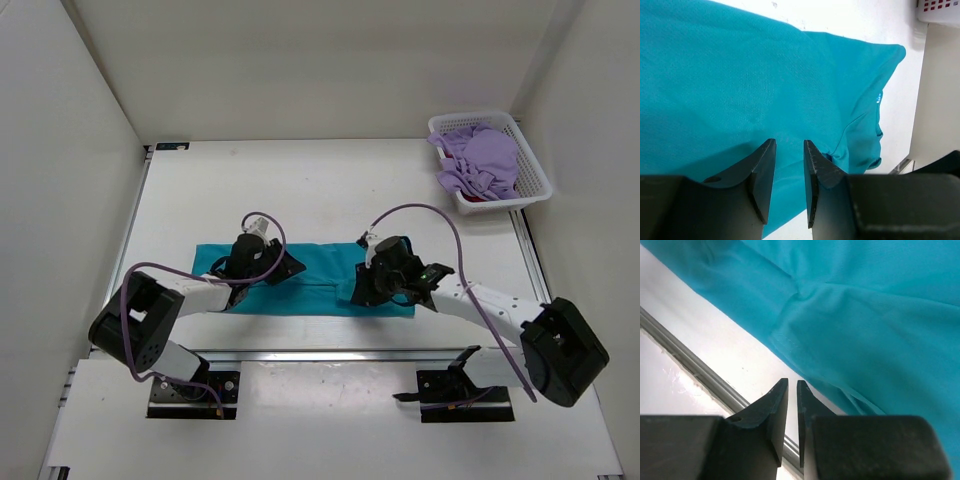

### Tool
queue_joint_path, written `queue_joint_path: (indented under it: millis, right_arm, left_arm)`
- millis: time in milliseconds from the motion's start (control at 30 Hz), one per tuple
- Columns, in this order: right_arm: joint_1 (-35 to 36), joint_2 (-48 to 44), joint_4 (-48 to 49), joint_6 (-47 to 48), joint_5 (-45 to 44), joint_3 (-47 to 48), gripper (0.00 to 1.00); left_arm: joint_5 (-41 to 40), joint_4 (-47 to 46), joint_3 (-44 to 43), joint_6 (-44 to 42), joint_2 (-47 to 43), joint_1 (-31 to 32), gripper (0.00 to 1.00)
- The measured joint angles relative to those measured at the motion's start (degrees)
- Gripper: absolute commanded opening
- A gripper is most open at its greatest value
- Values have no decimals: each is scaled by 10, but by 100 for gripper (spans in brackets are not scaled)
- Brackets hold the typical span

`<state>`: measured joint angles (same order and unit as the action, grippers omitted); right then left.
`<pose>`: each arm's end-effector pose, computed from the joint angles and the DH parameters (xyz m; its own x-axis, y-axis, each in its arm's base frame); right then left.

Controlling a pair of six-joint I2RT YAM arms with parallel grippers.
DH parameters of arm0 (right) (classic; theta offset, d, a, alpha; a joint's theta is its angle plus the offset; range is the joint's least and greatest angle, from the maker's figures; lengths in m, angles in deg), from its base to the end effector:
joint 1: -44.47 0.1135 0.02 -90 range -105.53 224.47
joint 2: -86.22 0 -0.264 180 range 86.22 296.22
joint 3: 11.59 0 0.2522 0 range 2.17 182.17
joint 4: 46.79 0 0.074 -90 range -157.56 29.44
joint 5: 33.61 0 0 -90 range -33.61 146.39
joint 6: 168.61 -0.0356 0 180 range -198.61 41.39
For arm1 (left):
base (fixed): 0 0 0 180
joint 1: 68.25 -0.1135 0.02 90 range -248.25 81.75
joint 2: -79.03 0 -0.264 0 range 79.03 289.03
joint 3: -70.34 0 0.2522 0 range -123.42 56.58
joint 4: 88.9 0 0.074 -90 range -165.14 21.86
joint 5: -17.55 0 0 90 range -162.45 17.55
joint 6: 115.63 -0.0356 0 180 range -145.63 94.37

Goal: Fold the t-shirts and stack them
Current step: Fold the other side of the tshirt into a rectangle

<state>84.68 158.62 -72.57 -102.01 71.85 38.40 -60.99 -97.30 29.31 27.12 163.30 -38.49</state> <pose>0.1814 0.1658 0.1883 -0.8234 -0.1949 -0.5329 -0.4695 0.7613 0.4471 0.2280 -0.1385 0.1412 -0.8001 -0.4412 -0.4064 -0.0146 0.6917 -0.7220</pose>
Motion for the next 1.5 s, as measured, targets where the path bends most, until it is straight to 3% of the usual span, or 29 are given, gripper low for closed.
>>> queue_joint_path:
  millis: [167,300,500,733,1033,1133,1300,1400,1500]
  right_arm:
    - [-75,-50,-15,8,-5,2,12]
    - [-123,-16,-6,15,-30,2,8]
    - [-84,43,-15,22,-42,-10,5]
    - [-6,-2,-32,2,-71,-22,5]
    - [35,-33,-40,-42,-75,-70,6]
    - [15,-73,-56,-47,-72,-71,7]
    - [-86,-167,-34,-49,-34,-76,6]
    - [-133,-172,4,-51,-22,-101,5]
    - [-135,-144,26,-56,-19,-146,4]
  left_arm:
    - [-10,21,-7,-10,-15,20,39]
    - [-11,22,-17,-12,-17,40,39]
    - [-3,45,-63,-31,9,87,40]
    - [9,56,-148,-62,52,148,39]
    - [31,57,-155,-59,121,158,38]
    - [33,73,-163,-66,125,169,37]
    - [34,89,-186,-88,124,185,36]
    - [41,89,-178,-90,124,187,36]
    - [46,80,-146,-90,124,183,37]
